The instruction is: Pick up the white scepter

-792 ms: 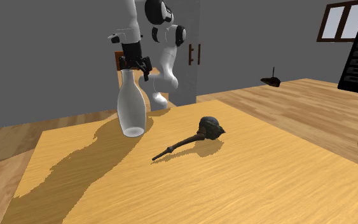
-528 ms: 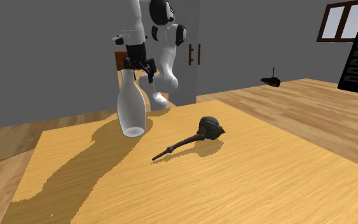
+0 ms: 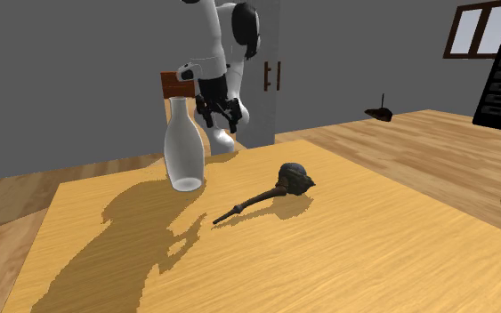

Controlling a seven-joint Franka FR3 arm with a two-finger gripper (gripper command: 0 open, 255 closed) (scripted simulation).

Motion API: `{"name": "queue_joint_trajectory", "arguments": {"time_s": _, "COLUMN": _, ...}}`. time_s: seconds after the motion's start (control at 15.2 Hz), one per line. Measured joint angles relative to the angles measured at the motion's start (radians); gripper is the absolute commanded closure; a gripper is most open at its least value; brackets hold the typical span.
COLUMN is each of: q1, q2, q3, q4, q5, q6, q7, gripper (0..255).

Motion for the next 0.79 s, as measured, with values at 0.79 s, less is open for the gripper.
{"name": "queue_joint_trajectory", "arguments": {"time_s": 0.79, "q1": -0.022, "q2": 0.447, "q3": 0.228, "q4": 0.256, "q5": 0.018, "q6": 0.167, "q7": 0.48, "gripper": 0}}
